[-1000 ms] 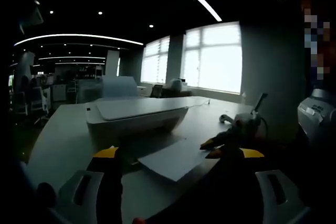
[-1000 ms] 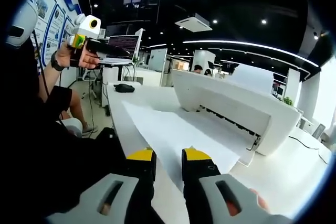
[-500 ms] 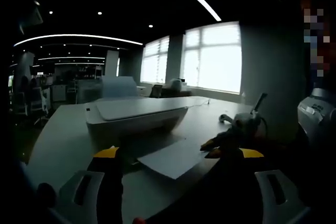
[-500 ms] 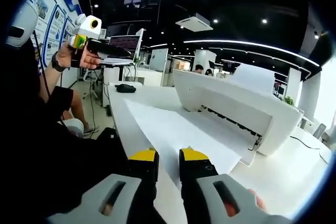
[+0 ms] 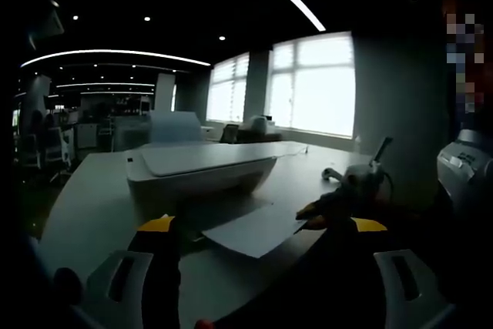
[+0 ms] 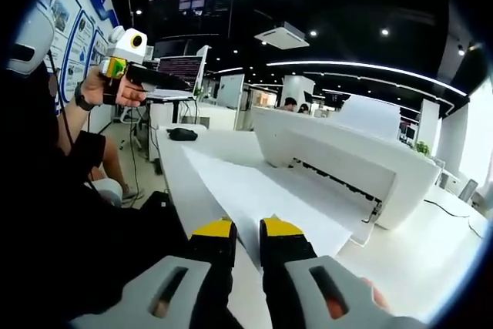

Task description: Remove the paper from the printer output slot and place it on top of the printer

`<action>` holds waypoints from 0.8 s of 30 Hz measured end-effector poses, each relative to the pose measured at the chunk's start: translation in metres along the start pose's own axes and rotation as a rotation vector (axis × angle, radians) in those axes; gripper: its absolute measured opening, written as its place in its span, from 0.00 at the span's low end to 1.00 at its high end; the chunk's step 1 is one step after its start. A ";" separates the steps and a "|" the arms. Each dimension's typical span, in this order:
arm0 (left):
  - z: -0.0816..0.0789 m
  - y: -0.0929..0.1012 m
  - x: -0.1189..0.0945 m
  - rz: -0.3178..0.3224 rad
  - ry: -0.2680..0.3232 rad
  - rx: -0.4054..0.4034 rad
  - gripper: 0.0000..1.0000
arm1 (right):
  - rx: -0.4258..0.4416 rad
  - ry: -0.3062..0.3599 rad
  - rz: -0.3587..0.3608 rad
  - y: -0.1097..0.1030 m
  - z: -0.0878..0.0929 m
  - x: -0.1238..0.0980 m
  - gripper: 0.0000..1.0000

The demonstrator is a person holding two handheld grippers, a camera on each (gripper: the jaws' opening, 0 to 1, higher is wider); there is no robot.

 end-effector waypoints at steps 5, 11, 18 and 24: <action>0.000 0.000 -0.001 -0.001 0.001 0.001 0.91 | -0.004 -0.001 0.000 -0.001 0.000 0.000 0.06; 0.000 0.001 -0.001 -0.001 -0.001 0.002 0.91 | -0.010 0.004 0.003 -0.002 -0.001 0.000 0.03; 0.000 0.000 -0.001 0.000 -0.001 0.001 0.91 | -0.015 0.007 0.006 0.004 0.000 -0.002 0.02; 0.000 0.000 0.000 0.000 0.000 0.001 0.91 | -0.021 0.011 0.015 0.001 -0.002 -0.001 0.01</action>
Point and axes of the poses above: the point that each gripper's makers call its tool centre point, and the gripper's own axes: x roughly forward along the fingers, y roughly to its right, z roughly out of its underside, the point moved 6 cm from there along -x, roughly backward along the fingers, and after that the axes turned 3 degrees about -x, right-handed, at the moved point
